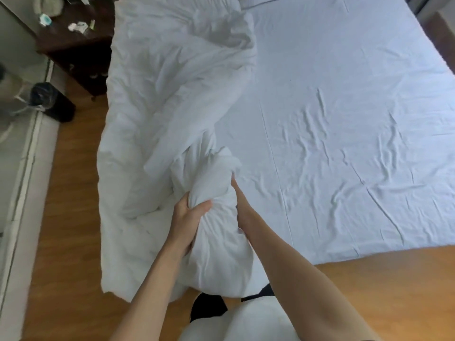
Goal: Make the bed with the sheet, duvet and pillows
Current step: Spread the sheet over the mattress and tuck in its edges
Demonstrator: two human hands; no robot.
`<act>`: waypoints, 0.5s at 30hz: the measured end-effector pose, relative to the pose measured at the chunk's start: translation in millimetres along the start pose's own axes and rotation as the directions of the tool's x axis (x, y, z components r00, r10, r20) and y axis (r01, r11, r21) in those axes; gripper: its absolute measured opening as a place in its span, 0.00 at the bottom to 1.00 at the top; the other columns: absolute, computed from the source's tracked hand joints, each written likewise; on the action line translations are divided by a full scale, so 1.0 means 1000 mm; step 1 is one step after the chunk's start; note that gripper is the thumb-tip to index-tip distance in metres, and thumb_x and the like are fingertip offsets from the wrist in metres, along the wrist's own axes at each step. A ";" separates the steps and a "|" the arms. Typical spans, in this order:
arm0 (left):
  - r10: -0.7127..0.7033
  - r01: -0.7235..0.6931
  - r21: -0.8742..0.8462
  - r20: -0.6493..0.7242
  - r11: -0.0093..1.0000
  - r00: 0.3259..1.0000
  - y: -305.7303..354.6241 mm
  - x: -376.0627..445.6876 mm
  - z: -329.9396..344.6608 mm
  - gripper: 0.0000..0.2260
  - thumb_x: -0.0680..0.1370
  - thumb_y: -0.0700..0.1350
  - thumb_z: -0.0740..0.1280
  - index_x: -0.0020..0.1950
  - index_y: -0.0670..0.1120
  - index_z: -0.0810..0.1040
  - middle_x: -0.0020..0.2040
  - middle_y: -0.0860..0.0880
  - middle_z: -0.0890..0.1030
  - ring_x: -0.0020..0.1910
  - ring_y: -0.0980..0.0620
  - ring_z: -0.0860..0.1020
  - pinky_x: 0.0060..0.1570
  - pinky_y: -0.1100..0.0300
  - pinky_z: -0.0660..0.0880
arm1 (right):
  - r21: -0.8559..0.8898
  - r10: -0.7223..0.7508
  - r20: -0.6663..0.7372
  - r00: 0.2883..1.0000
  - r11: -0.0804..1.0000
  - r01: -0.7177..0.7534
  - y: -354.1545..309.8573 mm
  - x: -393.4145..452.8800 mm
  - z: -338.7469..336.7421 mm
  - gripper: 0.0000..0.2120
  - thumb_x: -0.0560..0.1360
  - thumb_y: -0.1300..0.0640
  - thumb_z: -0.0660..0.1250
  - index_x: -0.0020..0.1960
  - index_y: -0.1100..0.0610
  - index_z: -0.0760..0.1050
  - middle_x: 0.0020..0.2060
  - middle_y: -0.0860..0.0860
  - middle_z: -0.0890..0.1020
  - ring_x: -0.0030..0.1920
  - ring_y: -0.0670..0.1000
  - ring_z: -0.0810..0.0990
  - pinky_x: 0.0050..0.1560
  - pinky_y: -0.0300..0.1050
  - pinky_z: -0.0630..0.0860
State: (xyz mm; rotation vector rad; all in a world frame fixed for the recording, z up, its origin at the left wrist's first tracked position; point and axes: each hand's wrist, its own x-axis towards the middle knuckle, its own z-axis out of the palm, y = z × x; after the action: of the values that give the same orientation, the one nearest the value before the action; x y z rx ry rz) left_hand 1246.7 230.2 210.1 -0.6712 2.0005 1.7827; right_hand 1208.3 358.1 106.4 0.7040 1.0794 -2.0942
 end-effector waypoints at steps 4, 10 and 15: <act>0.005 -0.006 -0.062 -0.025 0.998 1.000 0.012 0.003 -0.014 0.18 0.69 0.45 0.73 0.58 0.46 0.79 0.52 0.49 0.84 0.51 0.49 0.82 0.52 0.52 0.78 | -0.162 -0.085 -0.176 0.981 0.985 0.056 -0.019 0.002 0.035 0.26 0.70 0.34 0.67 0.52 0.56 0.80 0.45 0.53 0.84 0.48 0.55 0.82 0.52 0.51 0.78; 0.112 -0.070 0.355 -0.098 0.932 0.989 -0.001 0.036 -0.034 0.19 0.66 0.58 0.74 0.50 0.48 0.77 0.48 0.51 0.82 0.48 0.49 0.81 0.51 0.51 0.77 | -0.655 -0.677 -0.399 0.619 0.682 0.325 -0.072 -0.063 0.015 0.06 0.70 0.57 0.66 0.37 0.60 0.77 0.30 0.49 0.79 0.31 0.50 0.75 0.33 0.44 0.71; 0.254 -0.187 0.668 -0.003 0.721 0.967 -0.029 0.028 0.032 0.20 0.75 0.52 0.68 0.63 0.46 0.72 0.60 0.45 0.75 0.61 0.45 0.72 0.57 0.55 0.69 | -0.865 -0.783 -0.442 0.438 0.500 0.022 -0.079 -0.133 -0.051 0.10 0.70 0.58 0.65 0.34 0.60 0.67 0.24 0.50 0.70 0.29 0.52 0.67 0.31 0.48 0.64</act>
State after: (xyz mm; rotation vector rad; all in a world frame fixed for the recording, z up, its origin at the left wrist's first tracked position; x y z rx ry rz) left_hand 1239.3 256.8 166.4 -0.2861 2.6447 0.9948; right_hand 1240.4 477.3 213.1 1.0062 2.8081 -1.2553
